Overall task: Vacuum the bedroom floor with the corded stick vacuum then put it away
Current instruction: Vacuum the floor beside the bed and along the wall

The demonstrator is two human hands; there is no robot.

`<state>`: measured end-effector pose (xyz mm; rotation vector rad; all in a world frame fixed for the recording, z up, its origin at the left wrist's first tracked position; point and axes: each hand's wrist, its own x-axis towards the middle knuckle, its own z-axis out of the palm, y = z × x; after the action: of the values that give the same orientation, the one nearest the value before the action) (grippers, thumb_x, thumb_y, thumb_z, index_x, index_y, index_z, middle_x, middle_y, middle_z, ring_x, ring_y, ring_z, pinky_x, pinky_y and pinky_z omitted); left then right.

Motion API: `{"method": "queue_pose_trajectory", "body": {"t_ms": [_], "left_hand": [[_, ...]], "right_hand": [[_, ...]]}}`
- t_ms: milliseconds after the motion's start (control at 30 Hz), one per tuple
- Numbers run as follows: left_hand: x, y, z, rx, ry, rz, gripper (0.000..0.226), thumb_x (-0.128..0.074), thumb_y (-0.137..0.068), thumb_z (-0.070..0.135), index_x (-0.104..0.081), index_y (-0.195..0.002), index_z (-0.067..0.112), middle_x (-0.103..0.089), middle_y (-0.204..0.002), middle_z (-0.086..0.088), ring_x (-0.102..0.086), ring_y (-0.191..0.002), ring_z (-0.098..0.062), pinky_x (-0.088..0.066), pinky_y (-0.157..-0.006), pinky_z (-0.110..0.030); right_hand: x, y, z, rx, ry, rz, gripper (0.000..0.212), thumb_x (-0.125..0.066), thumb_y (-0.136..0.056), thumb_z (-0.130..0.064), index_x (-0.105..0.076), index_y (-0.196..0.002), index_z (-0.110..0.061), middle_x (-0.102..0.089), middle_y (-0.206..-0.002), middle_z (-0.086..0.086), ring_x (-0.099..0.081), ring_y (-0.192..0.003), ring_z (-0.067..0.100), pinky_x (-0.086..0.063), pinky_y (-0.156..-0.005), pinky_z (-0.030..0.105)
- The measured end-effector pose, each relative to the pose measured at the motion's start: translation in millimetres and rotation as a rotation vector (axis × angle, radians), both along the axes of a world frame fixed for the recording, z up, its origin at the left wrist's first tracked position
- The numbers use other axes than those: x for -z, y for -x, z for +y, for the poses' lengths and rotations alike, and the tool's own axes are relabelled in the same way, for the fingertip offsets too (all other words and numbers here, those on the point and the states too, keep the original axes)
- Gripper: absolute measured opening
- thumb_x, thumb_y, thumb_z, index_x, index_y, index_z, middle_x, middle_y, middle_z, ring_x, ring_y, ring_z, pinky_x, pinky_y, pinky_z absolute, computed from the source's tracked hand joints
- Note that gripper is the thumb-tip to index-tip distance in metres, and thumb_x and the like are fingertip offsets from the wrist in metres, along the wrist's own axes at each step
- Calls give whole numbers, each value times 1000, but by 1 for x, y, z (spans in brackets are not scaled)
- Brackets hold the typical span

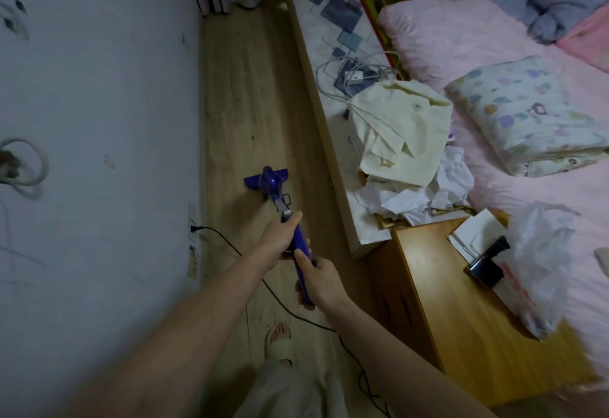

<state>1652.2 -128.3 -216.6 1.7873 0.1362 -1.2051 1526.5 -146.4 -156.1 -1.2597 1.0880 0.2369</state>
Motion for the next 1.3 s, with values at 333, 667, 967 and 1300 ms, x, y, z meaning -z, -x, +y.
{"method": "queue_pose_trajectory", "body": {"t_ms": [333, 667, 967, 1300], "left_hand": [[25, -77, -38, 8, -1, -43, 29, -54, -95, 43, -55, -108, 17, -69, -98, -11, -69, -82, -25, -58, -78, -43], [20, -70, -44, -24, 27, 56, 28, -52, -97, 36, -52, -115, 15, -69, -93, -13, -68, -77, -23, -57, -65, -36], [-15, 6, -45, -95, 83, 134, 37, -59, -92, 35, -53, -117, 9, -72, -86, -12, -71, -81, -24, -58, -84, -41], [-37, 117, -12, -119, 115, 126, 67, -68, -64, 43, -52, -118, 8, -70, -99, -17, -68, -95, -31, -54, -91, -46]], "right_hand": [[38, -82, -37, 13, -4, 37, 31, -42, -100, -45, -50, -107, -17, -58, -79, 5, -51, -55, 11, -42, -49, 23], [28, -73, -61, -119, -33, 97, 31, -40, -100, -46, -45, -98, -15, -55, -77, 6, -52, -56, 13, -45, -54, 25], [-21, -1, -62, -161, 190, 125, 42, -38, -100, -48, -53, -97, -9, -54, -68, 1, -49, -48, 8, -42, -44, 17], [-73, 111, -22, -135, 188, 122, 40, -40, -100, -47, -52, -91, -10, -55, -66, 2, -50, -47, 9, -42, -43, 18]]}}
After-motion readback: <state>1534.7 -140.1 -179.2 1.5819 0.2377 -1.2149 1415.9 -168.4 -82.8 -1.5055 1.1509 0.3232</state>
